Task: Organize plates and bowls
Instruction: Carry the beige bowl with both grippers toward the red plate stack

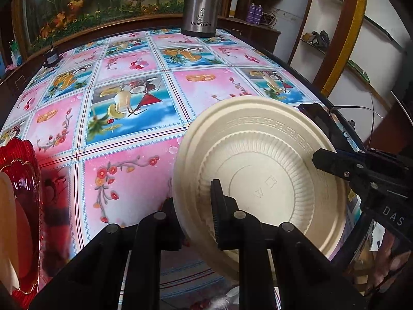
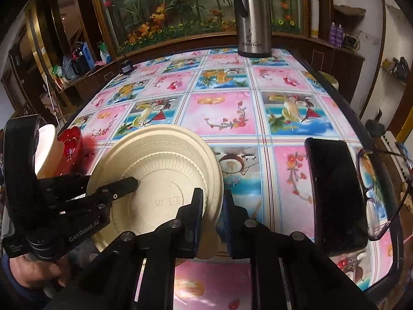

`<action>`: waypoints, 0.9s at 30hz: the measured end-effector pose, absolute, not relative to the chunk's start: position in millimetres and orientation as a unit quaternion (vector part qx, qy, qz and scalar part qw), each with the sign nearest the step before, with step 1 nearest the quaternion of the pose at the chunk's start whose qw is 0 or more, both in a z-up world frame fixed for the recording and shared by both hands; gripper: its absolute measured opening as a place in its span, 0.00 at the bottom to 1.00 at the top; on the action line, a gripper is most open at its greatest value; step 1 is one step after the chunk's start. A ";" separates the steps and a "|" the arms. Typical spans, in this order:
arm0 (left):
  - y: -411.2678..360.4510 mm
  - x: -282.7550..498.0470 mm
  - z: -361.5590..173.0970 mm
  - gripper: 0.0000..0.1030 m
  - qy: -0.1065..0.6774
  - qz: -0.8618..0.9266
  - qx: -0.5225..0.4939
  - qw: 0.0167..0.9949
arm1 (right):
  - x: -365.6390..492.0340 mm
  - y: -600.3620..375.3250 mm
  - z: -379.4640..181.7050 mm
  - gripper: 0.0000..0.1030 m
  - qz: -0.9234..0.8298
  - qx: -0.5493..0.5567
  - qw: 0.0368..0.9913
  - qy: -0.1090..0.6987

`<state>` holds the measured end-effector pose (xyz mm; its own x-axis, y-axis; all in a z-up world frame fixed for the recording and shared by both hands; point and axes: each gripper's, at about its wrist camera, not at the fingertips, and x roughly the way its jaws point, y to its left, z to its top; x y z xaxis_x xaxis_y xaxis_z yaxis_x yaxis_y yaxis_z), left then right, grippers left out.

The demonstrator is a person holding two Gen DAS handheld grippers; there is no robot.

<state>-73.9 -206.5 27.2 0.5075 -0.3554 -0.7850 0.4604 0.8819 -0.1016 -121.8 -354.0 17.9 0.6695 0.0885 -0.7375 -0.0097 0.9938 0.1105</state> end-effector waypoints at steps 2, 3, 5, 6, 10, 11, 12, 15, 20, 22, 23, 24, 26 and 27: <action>-207.1 -74.0 28.1 0.15 0.436 -0.236 0.060 0.866 | -122.4 -353.8 19.7 0.14 0.025 0.044 0.914 0.404; -207.3 -74.2 28.7 0.15 0.435 -0.236 0.060 0.867 | -122.6 -353.9 20.3 0.14 0.025 0.042 0.914 0.403; -207.2 -74.5 29.7 0.15 0.434 -0.236 0.060 0.867 | -122.6 -353.0 21.7 0.14 0.023 0.037 0.915 0.400; -206.8 -74.5 30.4 0.15 0.433 -0.236 0.059 0.868 | -122.8 -352.8 22.2 0.14 0.023 0.036 0.916 0.400; -206.0 -76.8 34.1 0.15 0.428 -0.234 0.059 0.871 | -124.8 -350.9 25.8 0.14 0.022 0.029 0.918 0.395; -205.6 -77.3 34.7 0.15 0.427 -0.234 0.059 0.871 | -125.2 -350.7 26.8 0.14 0.023 0.028 0.919 0.393; -205.4 -77.1 34.8 0.15 0.427 -0.234 0.059 0.872 | -125.8 -350.3 27.9 0.14 0.023 0.026 0.919 0.392; -204.4 -78.8 36.5 0.15 0.424 -0.233 0.058 0.873 | -126.8 -349.0 29.6 0.14 0.023 0.023 0.920 0.390; -202.0 -80.0 38.1 0.15 0.422 -0.230 0.057 0.875 | -129.2 -345.1 31.6 0.14 0.022 0.015 0.922 0.386; -201.0 -80.2 38.5 0.15 0.422 -0.230 0.057 0.875 | -129.6 -343.7 32.0 0.14 0.022 0.012 0.922 0.386; -200.6 -80.3 38.5 0.15 0.422 -0.229 0.056 0.875 | -129.7 -342.7 32.1 0.14 0.022 0.011 0.922 0.385; -199.7 -80.7 38.8 0.15 0.421 -0.229 0.055 0.876 | -130.2 -341.6 32.7 0.14 0.022 0.008 0.923 0.385; -198.3 -82.2 40.4 0.15 0.420 -0.228 0.055 0.877 | -131.4 -339.7 33.4 0.14 0.022 0.006 0.923 0.383; -197.4 -83.0 41.1 0.15 0.419 -0.227 0.055 0.878 | -131.7 -339.2 33.5 0.14 0.023 0.005 0.924 0.383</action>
<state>-83.0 -197.4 41.1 0.5463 -0.3525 -0.7598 0.4445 0.8909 -0.0938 -131.7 -339.2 33.5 0.7061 0.0457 -0.7066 -0.0383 0.9989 0.0264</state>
